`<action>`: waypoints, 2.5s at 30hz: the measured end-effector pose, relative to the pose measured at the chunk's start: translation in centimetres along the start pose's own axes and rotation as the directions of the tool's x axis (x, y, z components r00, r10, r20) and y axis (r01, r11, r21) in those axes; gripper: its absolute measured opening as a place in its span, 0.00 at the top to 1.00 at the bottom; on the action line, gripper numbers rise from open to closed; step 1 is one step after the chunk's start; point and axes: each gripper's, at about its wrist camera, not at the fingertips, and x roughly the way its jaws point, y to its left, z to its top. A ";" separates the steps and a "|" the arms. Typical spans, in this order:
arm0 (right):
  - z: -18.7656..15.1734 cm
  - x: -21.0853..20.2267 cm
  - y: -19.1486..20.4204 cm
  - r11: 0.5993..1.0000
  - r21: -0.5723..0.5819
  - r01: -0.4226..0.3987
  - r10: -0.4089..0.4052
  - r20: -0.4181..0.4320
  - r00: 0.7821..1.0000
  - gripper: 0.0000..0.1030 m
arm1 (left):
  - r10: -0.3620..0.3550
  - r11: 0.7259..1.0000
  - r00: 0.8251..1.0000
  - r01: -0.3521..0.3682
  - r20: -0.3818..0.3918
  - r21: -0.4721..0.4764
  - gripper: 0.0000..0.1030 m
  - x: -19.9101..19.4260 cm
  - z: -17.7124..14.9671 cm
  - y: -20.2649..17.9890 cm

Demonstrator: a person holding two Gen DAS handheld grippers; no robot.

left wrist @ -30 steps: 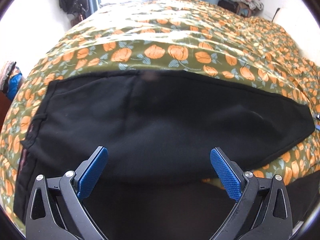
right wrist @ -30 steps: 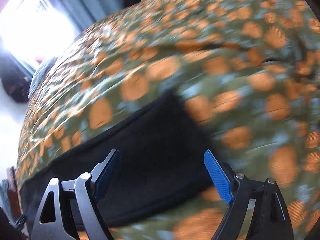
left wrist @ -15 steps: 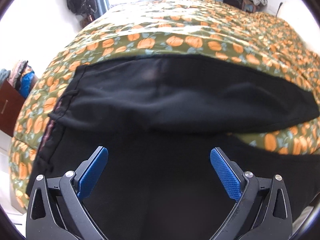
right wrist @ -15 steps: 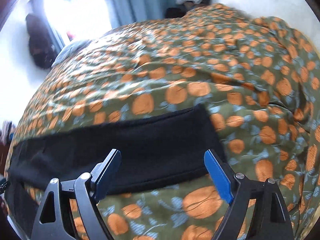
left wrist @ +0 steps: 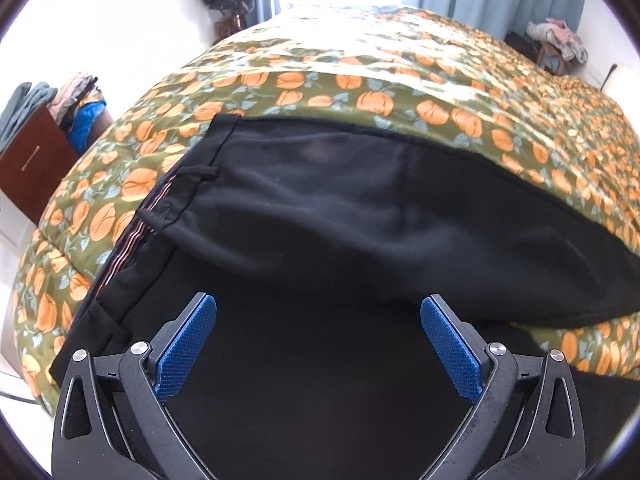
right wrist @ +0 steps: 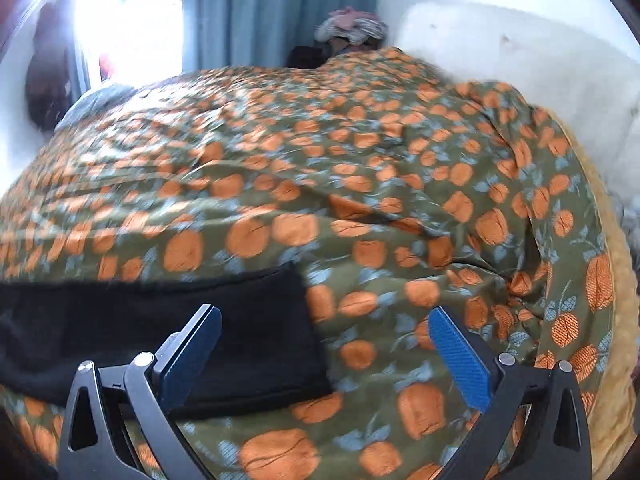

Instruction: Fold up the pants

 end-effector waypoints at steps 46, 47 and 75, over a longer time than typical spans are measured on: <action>-22.0 -20.5 4.7 0.954 0.292 0.064 -0.088 0.071 0.994 0.15 | -0.115 0.977 0.993 0.117 -0.024 0.180 0.01 -4.7 -8.4 -4.6; -22.3 -20.7 6.0 0.958 0.278 0.073 -0.099 0.080 0.992 0.14 | -0.136 0.972 0.991 0.136 -0.014 0.191 0.01 -5.0 -8.7 -4.8; -32.1 -14.8 22.7 0.991 -0.037 -0.125 0.123 -0.060 0.991 0.00 | -0.213 0.926 0.976 0.188 0.040 0.327 0.00 0.2 -12.5 -8.2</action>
